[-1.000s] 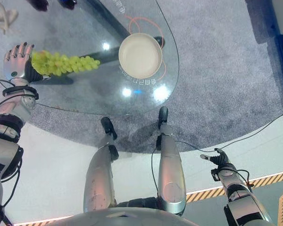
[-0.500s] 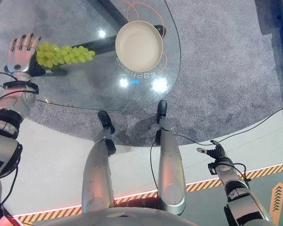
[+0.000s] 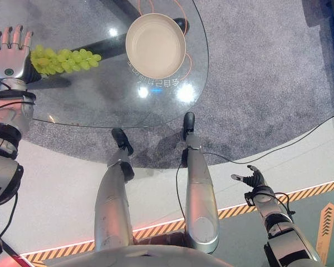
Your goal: Pick up fruits into the plate
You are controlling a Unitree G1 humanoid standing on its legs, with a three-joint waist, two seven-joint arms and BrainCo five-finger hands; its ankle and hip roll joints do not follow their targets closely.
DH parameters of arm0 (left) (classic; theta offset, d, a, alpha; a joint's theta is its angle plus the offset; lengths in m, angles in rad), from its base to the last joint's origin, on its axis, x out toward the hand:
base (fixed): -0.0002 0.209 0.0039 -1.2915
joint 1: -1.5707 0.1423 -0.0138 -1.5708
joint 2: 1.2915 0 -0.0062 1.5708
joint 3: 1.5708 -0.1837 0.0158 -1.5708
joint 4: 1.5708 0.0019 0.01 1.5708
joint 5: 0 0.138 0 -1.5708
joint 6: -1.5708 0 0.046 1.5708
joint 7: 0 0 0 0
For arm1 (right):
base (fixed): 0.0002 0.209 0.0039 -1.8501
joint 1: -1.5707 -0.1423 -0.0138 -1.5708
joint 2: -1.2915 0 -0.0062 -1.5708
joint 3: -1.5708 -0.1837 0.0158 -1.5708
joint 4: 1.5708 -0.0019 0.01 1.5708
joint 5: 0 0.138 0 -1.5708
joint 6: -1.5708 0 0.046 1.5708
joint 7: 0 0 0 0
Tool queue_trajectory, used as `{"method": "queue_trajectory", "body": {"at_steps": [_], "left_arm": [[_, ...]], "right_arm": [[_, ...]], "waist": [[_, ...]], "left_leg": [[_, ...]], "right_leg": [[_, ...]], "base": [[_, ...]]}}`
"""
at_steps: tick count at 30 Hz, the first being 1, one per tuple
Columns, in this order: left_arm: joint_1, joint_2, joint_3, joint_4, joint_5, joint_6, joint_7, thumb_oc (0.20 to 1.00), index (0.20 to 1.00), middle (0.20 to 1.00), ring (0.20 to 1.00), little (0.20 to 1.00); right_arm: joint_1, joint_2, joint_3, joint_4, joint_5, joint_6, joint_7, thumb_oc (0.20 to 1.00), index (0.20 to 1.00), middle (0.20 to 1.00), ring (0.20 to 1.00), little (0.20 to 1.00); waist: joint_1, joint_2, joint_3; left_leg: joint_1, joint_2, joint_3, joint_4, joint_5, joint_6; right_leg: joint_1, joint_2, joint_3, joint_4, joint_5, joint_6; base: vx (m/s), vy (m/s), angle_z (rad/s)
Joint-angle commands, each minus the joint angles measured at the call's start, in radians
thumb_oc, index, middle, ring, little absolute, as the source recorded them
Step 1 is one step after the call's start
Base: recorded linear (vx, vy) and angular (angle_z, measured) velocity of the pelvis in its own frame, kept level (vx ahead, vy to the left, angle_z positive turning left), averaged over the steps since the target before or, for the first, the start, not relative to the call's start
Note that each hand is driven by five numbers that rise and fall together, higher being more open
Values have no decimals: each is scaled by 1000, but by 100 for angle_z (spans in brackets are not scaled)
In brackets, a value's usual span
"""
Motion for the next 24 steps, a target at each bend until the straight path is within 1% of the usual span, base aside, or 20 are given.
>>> {"method": "queue_trajectory", "body": {"at_steps": [1,2,5,8,9,11,14,17,22,23,24], "left_arm": [[-53,80,-17,39,6,-8,-39,1000,1000,1000,1000,1000],[-44,81,-28,33,-7,-13,-50,1000,1000,1000,1000,1000],[-43,82,-39,24,-5,-13,-62,1000,1000,1000,1000,1000],[-42,84,-48,19,7,-65,-84,1000,1000,1000,1000,1000],[-43,87,-57,15,3,-97,-103,1000,1000,1000,1000,1000],[-44,87,-80,8,-30,-149,-176,1000,1000,1000,1000,1000],[-46,83,-120,-16,-75,-189,-285,1000,1000,1000,1000,1000],[-39,84,-155,-38,-156,-189,-371,1000,1000,1000,1000,1000],[-49,97,-190,-49,-223,-165,-505,1000,1000,1000,1000,1000],[-49,99,-195,-55,-232,-153,-544,1000,1000,1000,1000,1000],[-40,103,-197,-65,-243,-120,-582,1000,1000,1000,1000,1000]], "right_arm": [[71,-91,12,-25,36,-7,-45,1000,1000,1000,1000,1000],[82,-100,2,-31,38,-9,-50,1000,1000,1000,1000,1000],[85,-114,-12,-40,42,-20,-49,1000,1000,1000,1000,1000],[86,-120,-15,-48,37,-27,-43,1000,1000,1000,1000,1000],[88,-122,-16,-53,32,-30,-39,1000,1000,1000,1000,1000],[92,-124,-15,-61,17,-37,-35,1000,1000,1000,1000,1000],[93,-128,-10,-79,6,-33,-36,1000,1000,1000,1000,1000],[97,-140,-11,-107,8,-22,-44,1000,1000,1000,1000,1000],[108,-154,-23,-135,16,-27,-44,1000,1000,1000,1000,1000],[109,-157,-26,-144,16,-25,-44,1000,1000,1000,1000,1000],[114,-159,-30,-161,15,-21,-43,1000,1000,1000,1000,1000]], "waist": [[-13,-18,-20],[-9,-14,-20],[-12,-16,-20],[-15,-17,-20],[-16,-17,-20],[-19,-15,-20],[-21,-10,-20],[-26,-2,-20],[-32,1,-20],[-33,2,-20],[-34,3,-20]], "left_leg": [[-76,-79,34,119,-110,18],[-63,-76,22,132,-147,9],[-72,-76,21,135,-147,9],[-77,-75,23,130,-143,8],[-79,-75,24,129,-141,8],[-82,-75,25,127,-139,7],[-79,-77,29,121,-140,7],[-75,-80,35,117,-140,8],[-84,-77,38,129,-143,9],[-86,-77,39,130,-142,9],[-86,-77,40,128,-143,9]], "right_leg": [[-31,80,-16,31,-38,-27],[-18,85,-14,46,-69,-18],[-26,85,-14,43,-65,-17],[-31,87,-13,39,-62,-15],[-33,87,-13,38,-60,-15],[-36,87,-11,36,-56,-12],[-36,86,-8,32,-55,-10],[-36,83,-6,29,-52,-7],[-44,78,-3,30,-49,-4],[-47,78,-3,29,-46,-3],[-47,77,-3,26,-44,-1]], "base": [[0,0,0],[89,37,-2],[33,15,-2],[0,0,0],[0,0,0],[0,0,0],[11,11,0],[29,43,-1],[0,0,0],[0,0,0],[0,0,0]]}}
